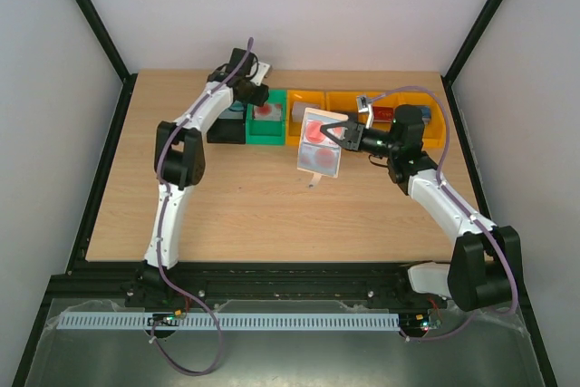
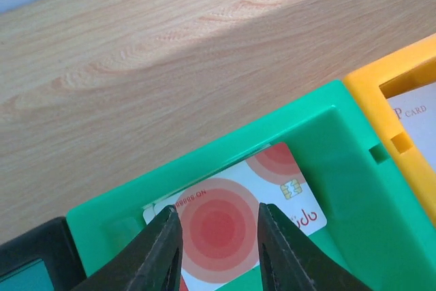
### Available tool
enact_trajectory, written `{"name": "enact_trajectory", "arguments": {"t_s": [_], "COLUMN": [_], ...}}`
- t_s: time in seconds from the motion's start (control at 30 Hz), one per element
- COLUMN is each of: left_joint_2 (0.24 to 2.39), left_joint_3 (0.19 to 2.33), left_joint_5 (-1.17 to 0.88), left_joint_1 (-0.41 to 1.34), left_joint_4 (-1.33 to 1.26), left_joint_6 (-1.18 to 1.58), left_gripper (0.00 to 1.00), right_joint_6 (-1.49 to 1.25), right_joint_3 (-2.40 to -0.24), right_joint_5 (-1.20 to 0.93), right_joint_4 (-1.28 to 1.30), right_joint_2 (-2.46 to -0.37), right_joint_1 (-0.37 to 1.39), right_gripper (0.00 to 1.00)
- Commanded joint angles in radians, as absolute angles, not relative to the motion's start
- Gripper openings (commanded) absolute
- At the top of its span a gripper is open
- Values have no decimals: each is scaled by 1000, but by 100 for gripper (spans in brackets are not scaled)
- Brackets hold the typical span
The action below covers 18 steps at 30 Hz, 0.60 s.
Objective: Take the credit cards out of the card holder
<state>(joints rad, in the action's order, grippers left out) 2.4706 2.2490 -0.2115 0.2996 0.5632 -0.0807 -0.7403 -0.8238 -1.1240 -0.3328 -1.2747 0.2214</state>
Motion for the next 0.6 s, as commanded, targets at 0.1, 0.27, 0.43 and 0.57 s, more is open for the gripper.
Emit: {"name": "enact_trajectory", "arguments": {"t_s": [0.1, 0.27, 0.43, 0.57], "left_joint_2": [2351, 2230, 2089, 1933], "left_joint_3": [2245, 2172, 2158, 2038], "left_joint_5": [-102, -242, -536, -773], "left_joint_1": [321, 321, 318, 291], "left_joint_4": [524, 591, 785, 853], "left_joint_6": [-201, -236, -352, -398], "left_gripper": [34, 39, 59, 67], "right_joint_6": [-729, -729, -738, -747], "right_joint_3": [-849, -855, -854, -851], "right_joint_5": [-1143, -1141, -1143, -1154], "right_joint_4": [-341, -340, -350, -368], "right_joint_2": [-1233, -1229, -1211, -1184], "right_joint_1": [215, 216, 215, 215], "right_gripper": [2, 2, 2, 2]}}
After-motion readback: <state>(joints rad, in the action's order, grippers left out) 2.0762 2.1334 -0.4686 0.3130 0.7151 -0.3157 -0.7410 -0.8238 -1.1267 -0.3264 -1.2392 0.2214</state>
